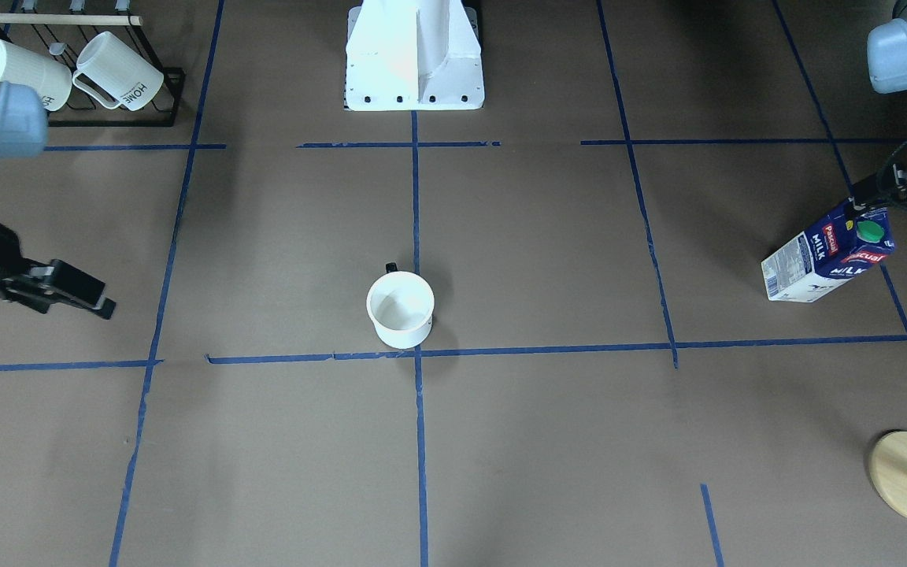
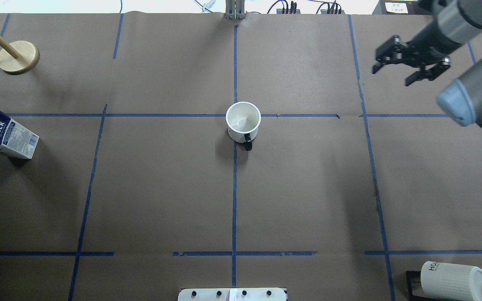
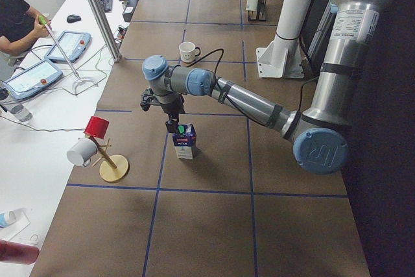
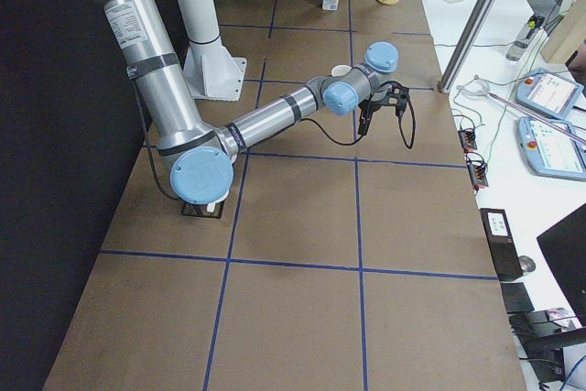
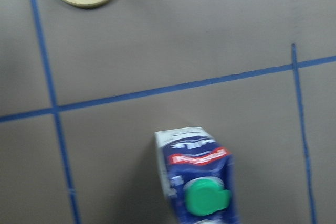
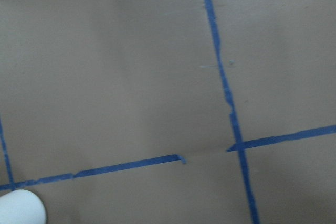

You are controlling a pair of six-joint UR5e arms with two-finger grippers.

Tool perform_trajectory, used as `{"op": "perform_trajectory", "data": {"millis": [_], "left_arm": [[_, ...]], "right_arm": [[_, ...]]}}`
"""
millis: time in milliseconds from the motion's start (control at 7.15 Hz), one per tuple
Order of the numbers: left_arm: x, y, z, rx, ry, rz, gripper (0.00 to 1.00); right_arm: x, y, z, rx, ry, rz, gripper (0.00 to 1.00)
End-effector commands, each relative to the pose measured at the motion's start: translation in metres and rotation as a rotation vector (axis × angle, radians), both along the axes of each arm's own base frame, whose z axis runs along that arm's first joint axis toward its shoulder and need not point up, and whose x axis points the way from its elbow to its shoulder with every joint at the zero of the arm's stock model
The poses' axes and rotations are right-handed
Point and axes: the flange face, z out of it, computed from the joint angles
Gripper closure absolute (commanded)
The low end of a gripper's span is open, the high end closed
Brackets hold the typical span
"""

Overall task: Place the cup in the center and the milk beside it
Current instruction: 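Release the mug and lift the right gripper back toward its side, then grasp the milk carton with the left gripper and carry it beside the mug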

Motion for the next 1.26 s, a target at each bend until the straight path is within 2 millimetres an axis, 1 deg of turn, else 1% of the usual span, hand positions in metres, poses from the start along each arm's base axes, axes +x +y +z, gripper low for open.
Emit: {"op": "perform_trajectory", "data": {"millis": [0, 140, 280, 419, 559, 699, 839, 978, 1118], "left_arm": [[0.023, 0.001, 0.014, -0.027, -0.026, 0.036, 0.00], [0.038, -0.001, 0.029, -0.060, -0.037, 0.057, 0.00], [0.050, 0.000, 0.034, -0.072, -0.042, 0.077, 0.00], [0.053, 0.001, 0.035, -0.070, -0.044, 0.083, 0.10], [0.052, 0.001, 0.036, -0.074, -0.046, 0.078, 0.87], [0.054, -0.002, 0.022, -0.052, -0.038, 0.075, 1.00], [0.050, -0.015, -0.032, 0.007, -0.010, 0.035, 1.00], [0.071, -0.037, -0.120, -0.007, 0.014, -0.054, 1.00], [0.155, -0.034, -0.200, -0.025, 0.045, -0.020, 1.00]], "right_arm": [[0.010, 0.008, 0.029, 0.000, 0.019, -0.017, 0.00], [0.010, 0.008, 0.030, 0.000, 0.021, -0.017, 0.00], [0.009, 0.007, 0.032, -0.004, 0.023, -0.017, 0.00], [0.009, 0.007, 0.033, -0.007, 0.024, -0.017, 0.00], [0.008, 0.007, 0.033, -0.007, 0.024, -0.019, 0.00], [0.008, 0.007, 0.032, -0.005, 0.024, -0.019, 0.00], [0.008, 0.007, 0.032, -0.002, 0.023, -0.019, 0.00], [0.009, 0.007, 0.031, -0.001, 0.022, -0.017, 0.00], [0.010, 0.008, 0.031, -0.001, 0.022, -0.017, 0.00]]}}
